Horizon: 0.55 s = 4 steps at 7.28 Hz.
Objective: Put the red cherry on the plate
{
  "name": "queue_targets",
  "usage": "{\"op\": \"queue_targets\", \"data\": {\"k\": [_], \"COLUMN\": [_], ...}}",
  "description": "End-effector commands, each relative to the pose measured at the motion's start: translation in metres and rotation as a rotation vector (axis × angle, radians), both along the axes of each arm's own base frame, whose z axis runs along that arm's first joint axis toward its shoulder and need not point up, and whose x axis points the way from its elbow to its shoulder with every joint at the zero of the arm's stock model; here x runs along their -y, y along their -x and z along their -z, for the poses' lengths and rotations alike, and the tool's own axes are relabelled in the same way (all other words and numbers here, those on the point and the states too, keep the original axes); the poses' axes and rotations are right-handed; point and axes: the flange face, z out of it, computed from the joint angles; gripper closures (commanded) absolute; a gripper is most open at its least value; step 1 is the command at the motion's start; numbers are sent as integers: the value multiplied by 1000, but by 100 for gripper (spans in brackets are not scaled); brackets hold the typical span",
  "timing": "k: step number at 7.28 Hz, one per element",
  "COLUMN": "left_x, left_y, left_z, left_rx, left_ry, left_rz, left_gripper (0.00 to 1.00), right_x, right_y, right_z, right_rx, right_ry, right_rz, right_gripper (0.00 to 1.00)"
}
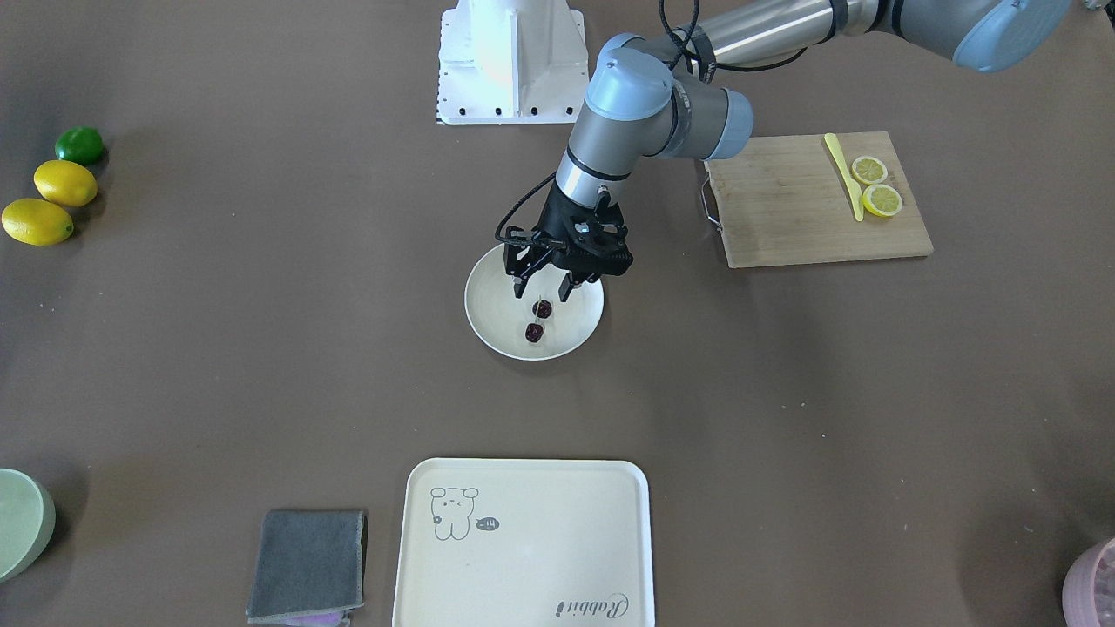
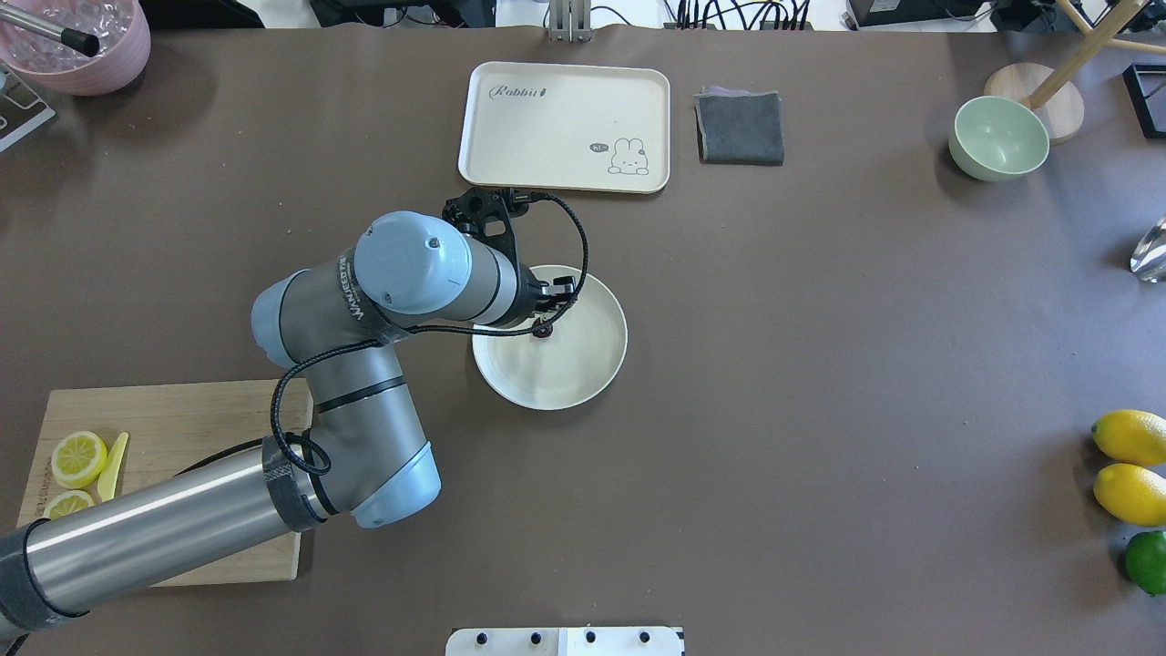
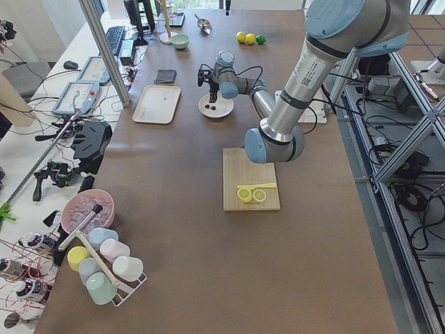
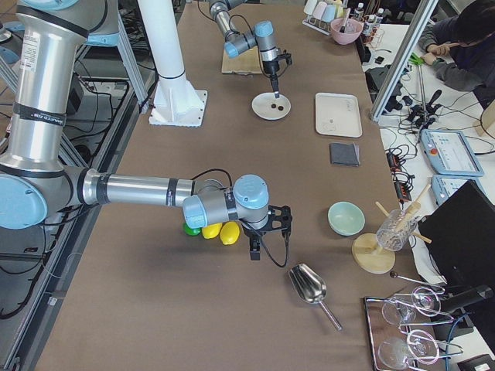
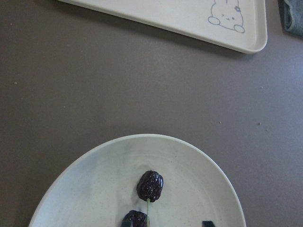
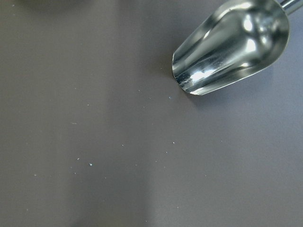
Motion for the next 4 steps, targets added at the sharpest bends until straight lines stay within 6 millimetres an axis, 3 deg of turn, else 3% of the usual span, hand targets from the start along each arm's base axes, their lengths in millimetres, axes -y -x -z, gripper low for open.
{"op": "queue_targets", "data": {"k": [1, 2, 3, 4], "left_x": [27, 47, 80, 104], "left_y": [96, 173, 259, 329], "left_z": [-2, -15, -35, -61], "left_rx": [109, 193, 289, 376], "left_ry": [-6, -5, -36, -74], "left_rz": [-70, -131, -194, -250], "left_gripper": [2, 2, 2, 2], "right_x": [-3, -2, 0, 2], "right_y": [-17, -20, -23, -15], "right_z": [-5, -5, -1, -1], "right_rx": [2, 0, -4, -6], "right_ry": [19, 44, 67, 76], "right_rz": [-44, -52, -56, -36], "right_gripper": [0, 0, 0, 0]}}
